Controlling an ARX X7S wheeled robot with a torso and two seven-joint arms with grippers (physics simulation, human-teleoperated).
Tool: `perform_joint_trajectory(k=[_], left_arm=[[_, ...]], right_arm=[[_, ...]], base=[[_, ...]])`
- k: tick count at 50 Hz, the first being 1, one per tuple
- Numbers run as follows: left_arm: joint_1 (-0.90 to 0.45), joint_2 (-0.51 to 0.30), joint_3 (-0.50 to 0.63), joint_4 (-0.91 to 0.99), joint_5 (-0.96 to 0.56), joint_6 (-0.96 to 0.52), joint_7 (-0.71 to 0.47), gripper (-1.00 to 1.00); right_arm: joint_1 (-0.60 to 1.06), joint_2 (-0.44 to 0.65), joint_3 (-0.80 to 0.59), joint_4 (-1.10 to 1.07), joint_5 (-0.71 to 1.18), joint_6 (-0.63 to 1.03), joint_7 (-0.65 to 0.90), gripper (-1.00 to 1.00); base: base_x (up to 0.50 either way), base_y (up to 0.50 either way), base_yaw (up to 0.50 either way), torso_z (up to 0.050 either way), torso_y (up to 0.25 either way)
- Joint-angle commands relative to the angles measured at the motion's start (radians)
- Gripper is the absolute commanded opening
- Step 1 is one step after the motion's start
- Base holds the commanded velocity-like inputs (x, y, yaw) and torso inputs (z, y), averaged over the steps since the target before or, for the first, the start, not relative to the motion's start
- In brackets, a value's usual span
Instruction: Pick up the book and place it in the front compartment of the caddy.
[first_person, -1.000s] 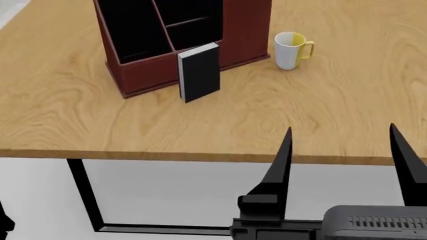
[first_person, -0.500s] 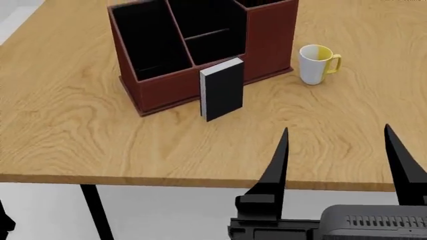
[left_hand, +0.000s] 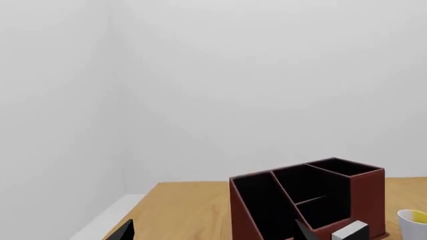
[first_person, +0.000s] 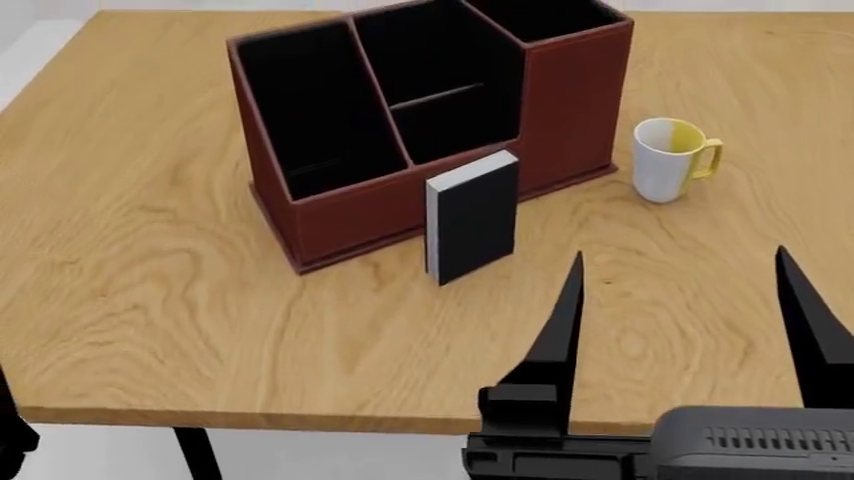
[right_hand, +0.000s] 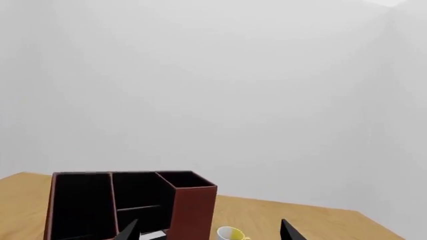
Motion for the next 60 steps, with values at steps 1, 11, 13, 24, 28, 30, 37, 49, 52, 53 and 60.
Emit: perform_joint_trajectory(k=[1,11,13,24,28,30,37,49,52,53,60], left_arm=[[-0.014,0.029,-0.006,-0.004,0.023,-0.01,0.025,1.0],[-0.001,0.026,-0.001,-0.008,0.038,0.002,0.027,1.0],[-0.001,0.024,-0.001,-0.006,0.037,0.002,0.025,1.0],[-0.002,0.009,-0.001,0.006,0.03,0.009,0.016,1.0],[-0.01,0.006,-0.001,0.009,0.024,0.008,0.013,1.0],[-0.011,0.003,0.0,0.01,0.022,0.009,0.011,1.0],[-0.019,-0.006,0.005,0.02,0.017,0.012,0.003,1.0],[-0.045,-0.017,0.017,0.02,0.005,0.016,-0.004,1.0],[-0.05,-0.02,0.021,0.022,0.004,0.017,-0.008,1.0],[-0.051,-0.022,0.022,0.024,0.004,0.018,-0.009,1.0],[-0.088,-0.044,0.045,0.03,-0.011,0.029,-0.024,1.0]], right_arm=[[-0.005,-0.002,0.033,-0.006,-0.015,-0.01,-0.018,1.0],[-0.02,0.003,0.031,-0.001,-0.02,-0.025,-0.013,1.0],[-0.019,-0.001,0.03,0.002,-0.02,-0.025,-0.014,1.0],[-0.013,-0.004,0.025,0.001,-0.019,-0.021,-0.015,1.0],[-0.008,-0.006,0.022,0.001,-0.017,-0.015,-0.012,1.0],[-0.006,-0.007,0.022,0.001,-0.016,-0.015,-0.013,1.0],[0.001,-0.011,0.019,0.003,-0.014,-0.01,-0.012,1.0],[0.013,-0.014,0.017,0.004,-0.008,-0.003,-0.01,1.0],[0.013,-0.012,0.017,0.002,-0.007,-0.004,-0.009,1.0],[0.013,-0.012,0.016,0.002,-0.008,-0.005,-0.01,1.0],[0.033,-0.011,0.019,-0.005,0.011,0.008,-0.002,1.0]], base=[[0.24,0.05,0.0,0.0,0.0],[0.24,0.0,0.0,0.0,0.001],[0.24,0.0,0.0,0.0,0.0],[0.24,0.0,0.0,0.0,0.001],[0.24,0.0,0.0,0.0,0.0],[0.24,0.0,0.0,0.0,0.0],[0.24,0.0,0.0,0.0,0.001],[0.24,0.0,0.0,0.0,0.001],[0.24,0.0,0.0,0.0,0.0],[0.24,0.0,0.0,0.0,0.0],[0.24,0.0,0.0,0.0,0.001]])
